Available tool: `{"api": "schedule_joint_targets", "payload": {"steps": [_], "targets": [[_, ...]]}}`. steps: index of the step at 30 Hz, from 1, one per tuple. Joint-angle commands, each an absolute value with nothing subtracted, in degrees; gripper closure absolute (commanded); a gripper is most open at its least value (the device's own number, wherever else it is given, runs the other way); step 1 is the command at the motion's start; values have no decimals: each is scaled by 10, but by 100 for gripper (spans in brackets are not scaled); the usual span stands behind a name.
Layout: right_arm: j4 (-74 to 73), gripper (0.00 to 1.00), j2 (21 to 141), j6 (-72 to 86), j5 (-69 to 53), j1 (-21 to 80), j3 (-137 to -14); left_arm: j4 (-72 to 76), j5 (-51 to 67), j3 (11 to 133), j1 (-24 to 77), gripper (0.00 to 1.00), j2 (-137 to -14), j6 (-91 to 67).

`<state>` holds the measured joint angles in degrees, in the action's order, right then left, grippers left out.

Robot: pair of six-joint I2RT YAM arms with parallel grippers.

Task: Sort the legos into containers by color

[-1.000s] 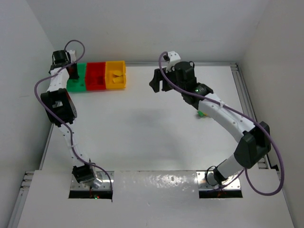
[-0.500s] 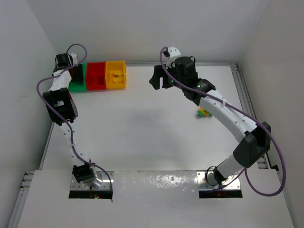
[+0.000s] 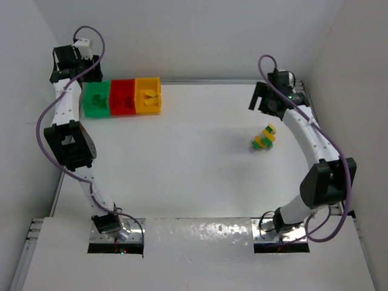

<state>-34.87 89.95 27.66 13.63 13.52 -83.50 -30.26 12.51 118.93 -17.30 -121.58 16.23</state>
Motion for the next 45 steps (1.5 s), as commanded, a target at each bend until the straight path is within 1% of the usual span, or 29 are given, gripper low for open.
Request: {"api": "schedule_joint_targets", "payload": {"steps": [1,3,5,9,15,23,30,38,39,42,43,45], "targets": [[-391,13,886,329,172,57,-802,-322,237,1181,-160,43,-1145,169],[-400,13,898,327,219,41,-791,-336,253,1159,-155,44,-1117,173],[-396,11,905,323,238,40,-779,-348,263,1133,-150,44,-1095,182],[-345,10,932,344,231,34,-728,-397,265,1106,-144,44,-1071,213],[-274,10,984,378,220,30,-687,-439,267,1100,-143,44,-1046,232],[-197,10,1022,376,190,31,-658,-447,277,1096,-140,43,-1034,225],[-158,13,1048,399,195,30,-638,-446,274,1087,-140,43,-1040,223],[-158,23,1088,396,205,30,-661,-444,279,1092,-140,43,-1043,218],[-156,27,1090,392,207,30,-659,-445,279,1092,-139,43,-1042,217],[-147,34,1083,370,202,30,-649,-446,279,1091,-140,42,-1038,215],[-138,41,1078,357,203,31,-639,-446,279,1091,-139,42,-1036,216],[-115,48,1058,346,202,31,-624,-447,286,1092,-140,42,-1034,217]]}}
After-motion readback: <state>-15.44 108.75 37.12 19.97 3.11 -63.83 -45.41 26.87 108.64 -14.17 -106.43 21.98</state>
